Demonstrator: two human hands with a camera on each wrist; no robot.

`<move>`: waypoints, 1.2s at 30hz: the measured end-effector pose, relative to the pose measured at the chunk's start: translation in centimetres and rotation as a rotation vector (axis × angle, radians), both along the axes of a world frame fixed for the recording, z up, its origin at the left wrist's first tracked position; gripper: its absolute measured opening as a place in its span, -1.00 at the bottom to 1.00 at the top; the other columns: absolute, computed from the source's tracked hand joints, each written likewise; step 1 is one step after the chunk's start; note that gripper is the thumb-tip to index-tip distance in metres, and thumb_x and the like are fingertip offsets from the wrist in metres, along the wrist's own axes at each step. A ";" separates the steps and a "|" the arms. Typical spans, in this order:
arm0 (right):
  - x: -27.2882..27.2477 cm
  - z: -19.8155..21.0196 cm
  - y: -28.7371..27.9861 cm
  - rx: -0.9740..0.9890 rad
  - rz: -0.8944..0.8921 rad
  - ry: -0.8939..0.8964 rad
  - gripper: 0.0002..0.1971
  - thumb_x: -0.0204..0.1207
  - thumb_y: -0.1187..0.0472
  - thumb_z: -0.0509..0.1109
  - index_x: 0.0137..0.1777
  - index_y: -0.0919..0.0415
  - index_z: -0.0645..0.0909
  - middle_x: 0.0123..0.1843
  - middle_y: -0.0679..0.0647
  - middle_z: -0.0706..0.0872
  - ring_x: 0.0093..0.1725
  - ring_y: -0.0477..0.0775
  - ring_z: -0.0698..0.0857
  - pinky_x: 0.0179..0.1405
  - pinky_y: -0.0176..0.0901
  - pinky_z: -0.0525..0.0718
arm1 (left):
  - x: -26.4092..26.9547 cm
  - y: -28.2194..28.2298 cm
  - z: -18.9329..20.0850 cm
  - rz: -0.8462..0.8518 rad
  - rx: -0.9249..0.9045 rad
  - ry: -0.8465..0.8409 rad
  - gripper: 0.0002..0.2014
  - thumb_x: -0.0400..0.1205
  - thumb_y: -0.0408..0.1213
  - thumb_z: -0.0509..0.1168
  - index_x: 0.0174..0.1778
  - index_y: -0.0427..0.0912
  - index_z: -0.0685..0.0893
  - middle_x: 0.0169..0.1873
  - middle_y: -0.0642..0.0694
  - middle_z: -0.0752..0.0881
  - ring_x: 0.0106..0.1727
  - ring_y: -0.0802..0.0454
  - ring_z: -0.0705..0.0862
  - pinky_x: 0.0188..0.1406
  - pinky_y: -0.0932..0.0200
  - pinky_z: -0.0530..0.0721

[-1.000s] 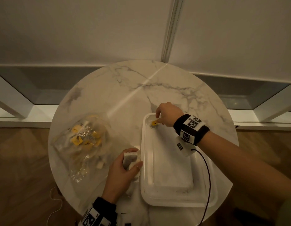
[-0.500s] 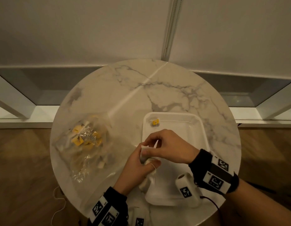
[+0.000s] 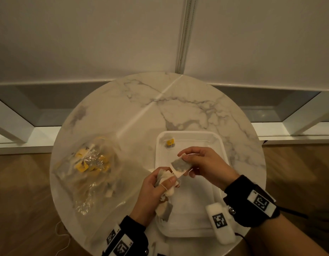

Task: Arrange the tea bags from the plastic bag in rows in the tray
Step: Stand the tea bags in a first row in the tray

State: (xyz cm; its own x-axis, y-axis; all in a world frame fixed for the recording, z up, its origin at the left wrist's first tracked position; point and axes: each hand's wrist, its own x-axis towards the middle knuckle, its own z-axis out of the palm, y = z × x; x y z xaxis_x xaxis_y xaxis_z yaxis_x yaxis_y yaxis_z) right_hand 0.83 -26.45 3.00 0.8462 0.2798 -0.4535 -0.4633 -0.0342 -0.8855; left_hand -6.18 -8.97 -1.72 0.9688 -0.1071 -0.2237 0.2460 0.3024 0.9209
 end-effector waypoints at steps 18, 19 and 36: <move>-0.9 0.1 -1.5 0.234 -0.407 0.012 -0.84 0.64 0.41 0.24 0.00 0.35 0.68 -0.28 0.17 0.63 -0.46 0.03 0.52 -0.52 -0.25 0.53 | 0.2 1.4 0.1 -0.005 0.013 0.069 -0.47 0.24 -0.07 0.55 0.09 -0.25 0.72 -0.13 -0.22 0.82 -0.10 0.01 0.77 -0.13 0.25 0.69; -0.9 0.3 -1.7 0.278 -0.425 0.032 -0.85 0.63 0.41 0.24 0.01 0.35 0.66 -0.27 0.16 0.63 -0.47 0.01 0.52 -0.50 -0.26 0.55 | 0.2 1.5 0.1 0.004 -0.020 0.078 -0.45 0.24 -0.08 0.54 0.11 -0.27 0.70 -0.14 -0.22 0.82 -0.11 0.02 0.76 -0.15 0.27 0.68; -3.7 0.4 -2.0 0.563 -0.324 0.046 -0.62 0.33 0.60 0.28 0.10 0.27 0.58 -0.21 0.27 0.71 -0.26 0.17 0.77 -0.30 -0.05 0.79 | 2.0 1.7 2.1 0.081 -0.222 0.162 -0.65 0.40 -0.27 0.52 0.04 -0.30 0.68 -0.31 -0.18 0.73 -0.54 0.16 0.60 -0.58 0.35 0.57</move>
State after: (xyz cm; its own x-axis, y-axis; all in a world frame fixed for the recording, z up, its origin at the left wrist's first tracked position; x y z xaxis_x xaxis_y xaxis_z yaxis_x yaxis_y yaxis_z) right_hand -2.85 -28.42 3.44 0.9110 0.2187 -0.3495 -0.4096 0.5771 -0.7065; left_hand -4.22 -7.29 0.42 0.9295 -0.0948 -0.3564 0.3519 0.5169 0.7804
